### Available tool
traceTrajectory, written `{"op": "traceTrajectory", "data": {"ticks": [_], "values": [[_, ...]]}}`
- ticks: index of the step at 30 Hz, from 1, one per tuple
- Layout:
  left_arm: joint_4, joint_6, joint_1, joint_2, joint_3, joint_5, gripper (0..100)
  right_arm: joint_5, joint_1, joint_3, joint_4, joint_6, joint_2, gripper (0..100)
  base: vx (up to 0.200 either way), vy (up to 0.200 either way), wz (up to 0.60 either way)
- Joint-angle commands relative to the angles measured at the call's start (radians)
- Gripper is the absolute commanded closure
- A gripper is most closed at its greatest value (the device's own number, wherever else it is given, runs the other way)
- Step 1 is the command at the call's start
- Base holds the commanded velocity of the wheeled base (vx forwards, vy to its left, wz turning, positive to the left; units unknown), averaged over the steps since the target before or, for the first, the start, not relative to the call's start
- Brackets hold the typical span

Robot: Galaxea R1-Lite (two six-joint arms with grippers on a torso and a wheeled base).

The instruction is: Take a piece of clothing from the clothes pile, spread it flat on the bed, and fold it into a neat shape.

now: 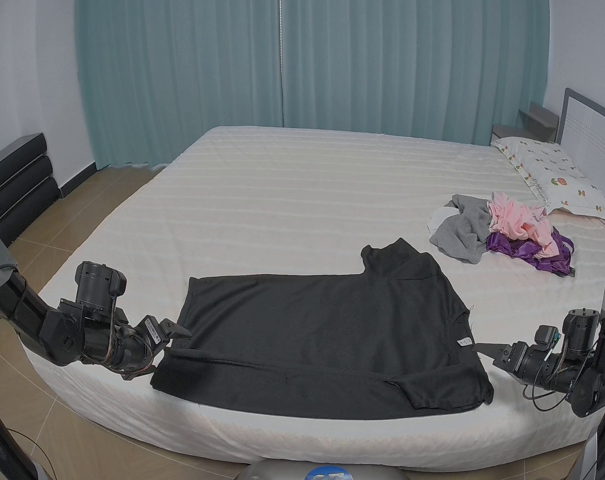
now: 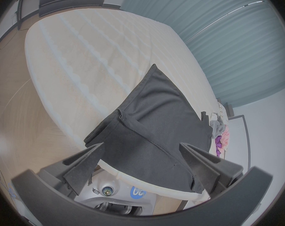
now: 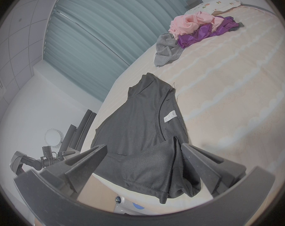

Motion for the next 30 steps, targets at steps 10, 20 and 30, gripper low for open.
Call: {"op": "traceTrajectory", "data": {"ticks": [10, 20, 30], "values": [[0.006, -0.003, -0.043, 0.137, -0.081, 0.025, 0, -0.001, 0.021, 0.018, -0.001, 0.004, 0.022, 0, 0.0, 0.0, 0.0], [0.045, -0.017, -0.037, 0.291, -0.318, 0.108, 0, -0.001, 0.022, 0.018, -0.002, 0.005, 0.025, 0, 0.0, 0.0, 0.0], [0.086, -0.047, -0.008, 0.346, -0.43, 0.149, 0, 0.0, 0.022, 0.018, -0.002, 0.005, 0.025, 0, 0.0, 0.0, 0.0]]}}
